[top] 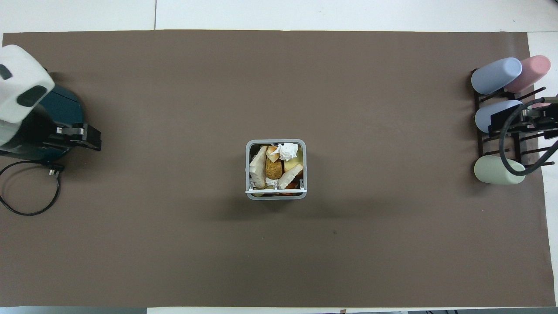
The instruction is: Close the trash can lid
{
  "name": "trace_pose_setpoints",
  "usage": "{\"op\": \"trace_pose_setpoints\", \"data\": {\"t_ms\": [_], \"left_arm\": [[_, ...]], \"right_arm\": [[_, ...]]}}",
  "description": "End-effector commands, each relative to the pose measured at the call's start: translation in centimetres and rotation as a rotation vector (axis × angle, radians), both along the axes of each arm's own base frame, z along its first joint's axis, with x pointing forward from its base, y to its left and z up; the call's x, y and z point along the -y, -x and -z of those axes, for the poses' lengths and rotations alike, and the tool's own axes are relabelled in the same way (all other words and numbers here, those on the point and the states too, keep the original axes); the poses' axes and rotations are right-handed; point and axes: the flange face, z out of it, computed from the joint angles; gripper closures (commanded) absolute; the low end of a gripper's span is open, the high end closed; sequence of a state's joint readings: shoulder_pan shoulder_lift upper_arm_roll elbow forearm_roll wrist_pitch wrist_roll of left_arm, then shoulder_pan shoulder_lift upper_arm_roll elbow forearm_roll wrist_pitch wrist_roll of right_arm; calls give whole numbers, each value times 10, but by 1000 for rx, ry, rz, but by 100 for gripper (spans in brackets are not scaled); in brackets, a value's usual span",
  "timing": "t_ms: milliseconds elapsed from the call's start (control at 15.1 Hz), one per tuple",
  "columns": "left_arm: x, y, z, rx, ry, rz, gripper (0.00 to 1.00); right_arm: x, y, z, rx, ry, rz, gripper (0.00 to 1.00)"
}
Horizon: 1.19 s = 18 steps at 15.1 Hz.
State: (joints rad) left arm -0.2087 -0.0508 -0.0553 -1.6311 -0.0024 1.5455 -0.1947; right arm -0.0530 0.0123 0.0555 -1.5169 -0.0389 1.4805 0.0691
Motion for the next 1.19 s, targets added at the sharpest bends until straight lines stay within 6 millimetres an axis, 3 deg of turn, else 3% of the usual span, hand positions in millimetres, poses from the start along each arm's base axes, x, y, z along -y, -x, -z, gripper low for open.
{"op": "trace_pose_setpoints", "data": {"t_ms": [0, 264, 463, 661, 793, 1124], "left_arm": [[67, 41, 12, 33, -4, -46, 100], [154, 93, 35, -2, 58, 27, 100], [213, 130, 76, 7, 101, 66, 100], [256, 156, 113, 2, 101, 97, 100], [273, 156, 126, 16, 116, 70, 100], [275, 144, 125, 47, 154, 42, 100]], "right_arm": [[4, 1, -2, -12, -2, -18, 0], [3, 1, -2, -12, -2, -20, 0], [3, 1, -2, -12, -2, -20, 0], [3, 1, -2, -12, -2, -20, 0], [3, 1, -2, -12, -2, -20, 0], [3, 1, -2, -12, -2, -20, 0]]}}
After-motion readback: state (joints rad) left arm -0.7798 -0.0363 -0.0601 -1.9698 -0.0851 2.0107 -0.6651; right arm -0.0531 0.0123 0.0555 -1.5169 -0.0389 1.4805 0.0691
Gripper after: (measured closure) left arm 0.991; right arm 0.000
